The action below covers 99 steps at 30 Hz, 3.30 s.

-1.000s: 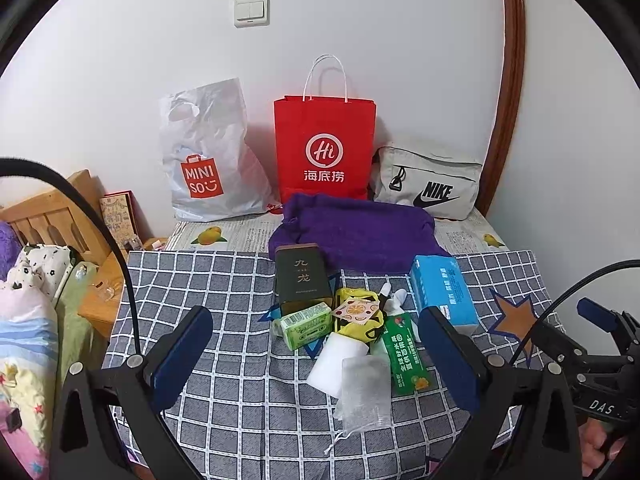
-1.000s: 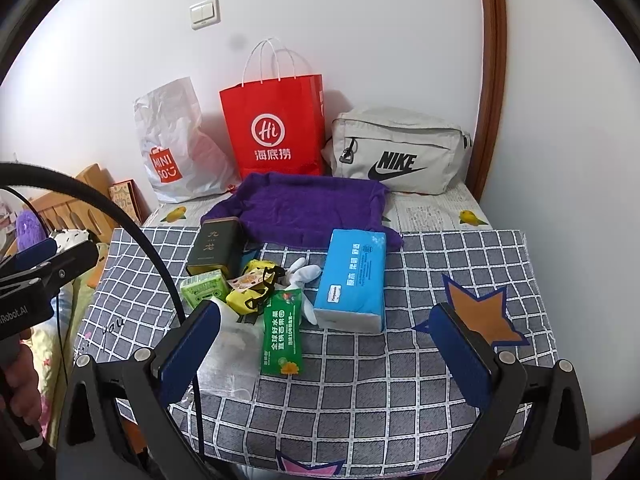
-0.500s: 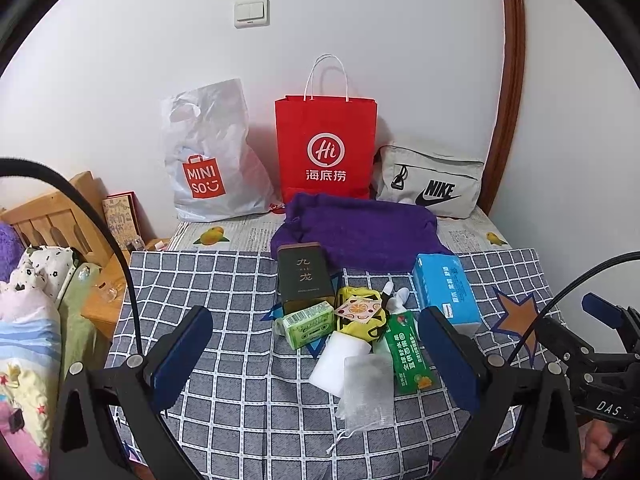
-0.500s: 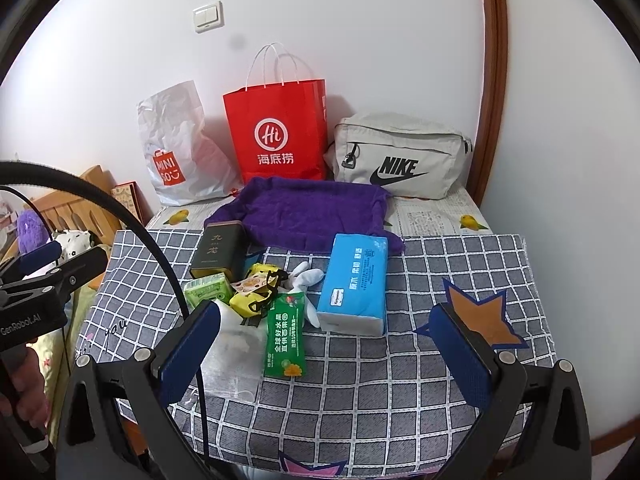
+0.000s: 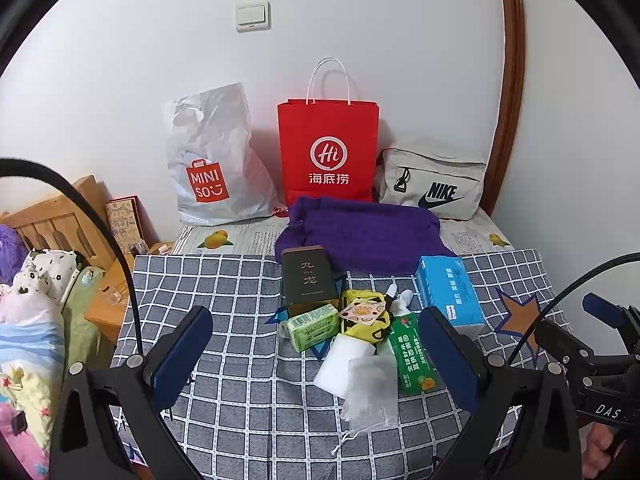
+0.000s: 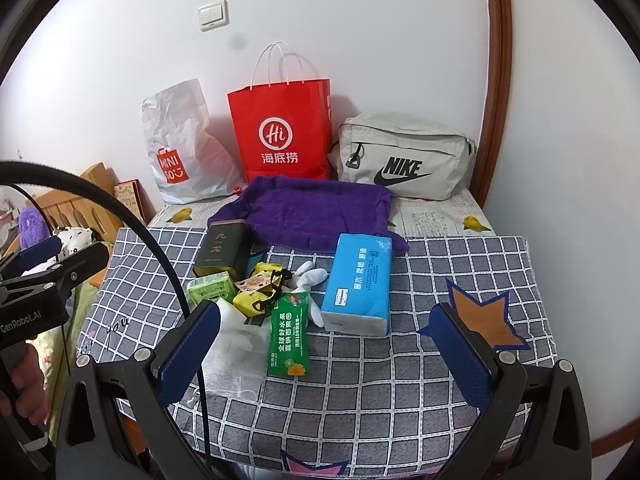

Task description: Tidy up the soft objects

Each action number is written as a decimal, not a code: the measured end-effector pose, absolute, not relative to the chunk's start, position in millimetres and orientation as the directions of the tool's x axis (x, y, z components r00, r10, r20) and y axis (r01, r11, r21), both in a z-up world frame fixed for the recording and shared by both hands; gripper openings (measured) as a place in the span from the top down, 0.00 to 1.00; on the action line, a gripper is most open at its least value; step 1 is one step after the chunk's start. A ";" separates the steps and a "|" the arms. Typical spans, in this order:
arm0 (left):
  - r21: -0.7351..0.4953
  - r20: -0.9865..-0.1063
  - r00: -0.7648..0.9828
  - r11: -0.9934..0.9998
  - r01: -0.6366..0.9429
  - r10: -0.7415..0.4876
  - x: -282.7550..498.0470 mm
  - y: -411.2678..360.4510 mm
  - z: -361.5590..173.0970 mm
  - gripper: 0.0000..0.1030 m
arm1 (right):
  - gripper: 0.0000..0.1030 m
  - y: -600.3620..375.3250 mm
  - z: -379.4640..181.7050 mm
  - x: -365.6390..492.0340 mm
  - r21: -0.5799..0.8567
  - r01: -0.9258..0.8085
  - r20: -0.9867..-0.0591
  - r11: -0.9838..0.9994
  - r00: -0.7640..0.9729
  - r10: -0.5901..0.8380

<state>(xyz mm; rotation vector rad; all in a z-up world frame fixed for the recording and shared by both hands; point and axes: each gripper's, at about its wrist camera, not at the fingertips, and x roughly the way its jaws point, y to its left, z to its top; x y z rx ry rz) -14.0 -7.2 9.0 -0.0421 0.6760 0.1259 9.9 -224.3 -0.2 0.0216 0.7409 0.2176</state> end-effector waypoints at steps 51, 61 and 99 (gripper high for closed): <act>0.022 -0.632 0.765 0.991 -0.136 0.119 -13.4 -8.2 6.8 0.00 | 0.00 -229.3 1.9 6.5 0.101 -0.186 -0.661 0.977 0.722 0.206; 0.021 -0.634 0.764 0.990 -0.137 0.119 -13.8 -9.2 6.0 0.00 | 0.00 -228.3 2.7 6.7 0.101 -0.186 -0.661 0.977 0.722 0.205; -0.010 -0.643 0.763 0.995 -0.103 0.073 -11.6 -2.0 -2.5 0.00 | 0.00 -225.9 -1.1 5.2 0.106 -0.214 -0.645 0.971 0.728 0.231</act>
